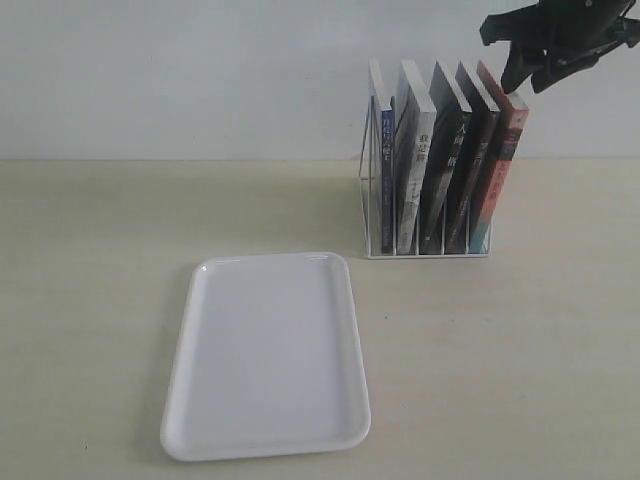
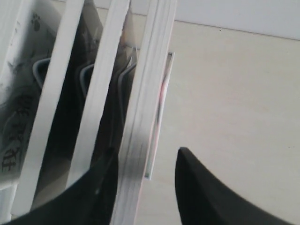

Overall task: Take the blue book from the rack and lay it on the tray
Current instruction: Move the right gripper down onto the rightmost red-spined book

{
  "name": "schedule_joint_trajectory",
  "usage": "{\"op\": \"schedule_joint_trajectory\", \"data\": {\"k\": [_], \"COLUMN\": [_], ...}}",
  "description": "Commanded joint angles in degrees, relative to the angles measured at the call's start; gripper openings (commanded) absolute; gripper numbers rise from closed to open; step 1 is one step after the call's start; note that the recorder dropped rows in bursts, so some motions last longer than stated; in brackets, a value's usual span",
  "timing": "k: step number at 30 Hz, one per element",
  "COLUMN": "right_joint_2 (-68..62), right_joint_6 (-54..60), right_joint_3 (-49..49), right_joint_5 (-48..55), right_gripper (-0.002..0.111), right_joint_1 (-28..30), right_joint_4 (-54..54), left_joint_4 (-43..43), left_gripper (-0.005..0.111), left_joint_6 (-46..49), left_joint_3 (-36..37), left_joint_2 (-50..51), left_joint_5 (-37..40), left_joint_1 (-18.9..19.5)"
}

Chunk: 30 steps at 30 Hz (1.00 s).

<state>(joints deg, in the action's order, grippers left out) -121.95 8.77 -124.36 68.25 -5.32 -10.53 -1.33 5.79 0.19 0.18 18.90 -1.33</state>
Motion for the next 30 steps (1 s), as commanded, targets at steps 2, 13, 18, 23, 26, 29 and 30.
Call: {"op": "schedule_joint_trajectory", "data": {"k": [2,13,18,23,26,29,30], "right_joint_2": [-1.5,-4.8,-4.9,-4.9,-4.9,-4.9,-4.7], "right_joint_6": [-0.8,-1.4,-3.6,-3.8,-4.2,-4.4,-4.4], "right_joint_3": [-0.3,-0.3,-0.3,-0.3,-0.3,-0.3,-0.3], "right_joint_5": [0.2,0.3,0.9,1.7,1.7,1.7,1.7], "right_gripper": [0.038,0.038,0.017,0.000,0.000,0.000,0.000], "right_joint_1": [0.2,0.2,0.2,0.2,0.2,0.2,0.2], "right_joint_4": [-0.5,-0.5,-0.5,-0.5,-0.5,-0.5,-0.5], "left_joint_4": [-0.1,-0.1,-0.1,-0.1,-0.1,-0.1,-0.1], "left_gripper": [0.005,0.005,0.005,0.005,0.005,0.005,0.005], "left_joint_6": [0.2,0.2,0.2,0.2,0.2,0.2,0.2], "left_joint_3": [-0.2,-0.2,-0.2,-0.2,-0.2,-0.2,-0.2], "left_joint_2": [-0.2,-0.2,-0.2,-0.2,-0.2,-0.2,-0.2], "left_joint_5": [-0.9,-0.9,-0.9,-0.9,-0.9,-0.9,-0.9], "left_joint_1": [0.1,0.1,0.1,0.1,0.1,0.1,0.1]}}
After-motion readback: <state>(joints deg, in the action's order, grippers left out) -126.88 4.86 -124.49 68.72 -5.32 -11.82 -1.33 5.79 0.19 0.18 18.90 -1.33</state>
